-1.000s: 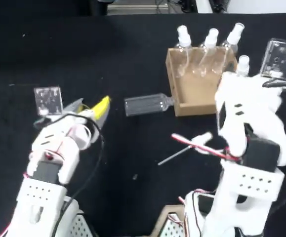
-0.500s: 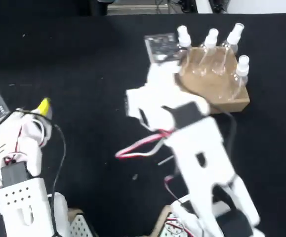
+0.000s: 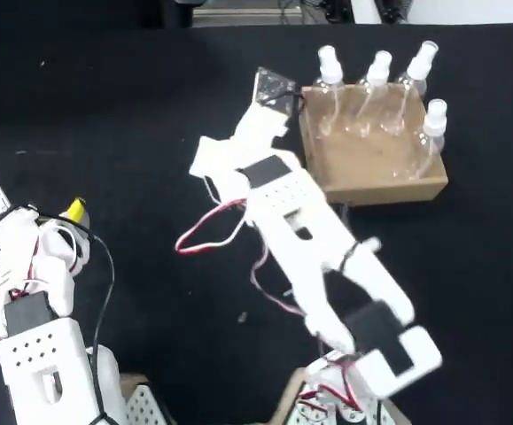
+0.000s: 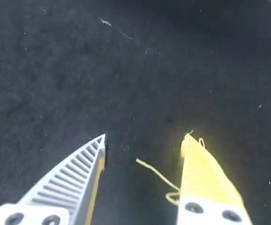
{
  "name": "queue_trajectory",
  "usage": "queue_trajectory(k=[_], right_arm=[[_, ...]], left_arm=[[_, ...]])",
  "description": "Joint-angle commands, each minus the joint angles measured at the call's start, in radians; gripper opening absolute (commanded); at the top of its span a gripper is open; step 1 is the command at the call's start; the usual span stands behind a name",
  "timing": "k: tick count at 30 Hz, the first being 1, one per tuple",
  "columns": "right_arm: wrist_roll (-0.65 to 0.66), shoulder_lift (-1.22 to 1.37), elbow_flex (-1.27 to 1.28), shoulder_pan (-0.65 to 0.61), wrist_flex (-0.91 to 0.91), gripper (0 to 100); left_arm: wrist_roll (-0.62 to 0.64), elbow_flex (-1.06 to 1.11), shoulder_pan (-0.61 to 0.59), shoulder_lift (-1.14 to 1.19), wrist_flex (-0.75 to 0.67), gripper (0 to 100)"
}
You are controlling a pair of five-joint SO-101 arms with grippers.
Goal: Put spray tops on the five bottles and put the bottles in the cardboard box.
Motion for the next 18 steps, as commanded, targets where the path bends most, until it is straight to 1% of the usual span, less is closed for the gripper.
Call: queue_trajectory(k=[1, 5, 9, 15, 16, 18], right_arm=[[-0.044, 0.047, -0.038, 0.037, -0.114, 23.7], [-0.157, 0.074, -0.045, 0.06, -0.187, 23.7], [-0.204, 0.084, -0.042, 0.069, -0.204, 23.7], [-0.201, 0.168, -0.041, 0.092, -0.193, 23.7], [-0.198, 0.177, -0.041, 0.089, -0.175, 23.7], [-0.152, 0.168, -0.051, 0.083, -0.109, 23.7]], left_arm=[[-0.009, -0.015, -0.01, -0.017, 0.003, 24], [-0.009, -0.015, -0.01, -0.017, 0.003, 24], [-0.009, -0.015, -0.01, -0.017, 0.005, 24], [-0.009, -0.015, -0.012, -0.017, 0.006, 24], [-0.009, -0.015, -0.01, -0.017, 0.015, 24], [-0.011, -0.022, -0.008, -0.017, 0.032, 24]])
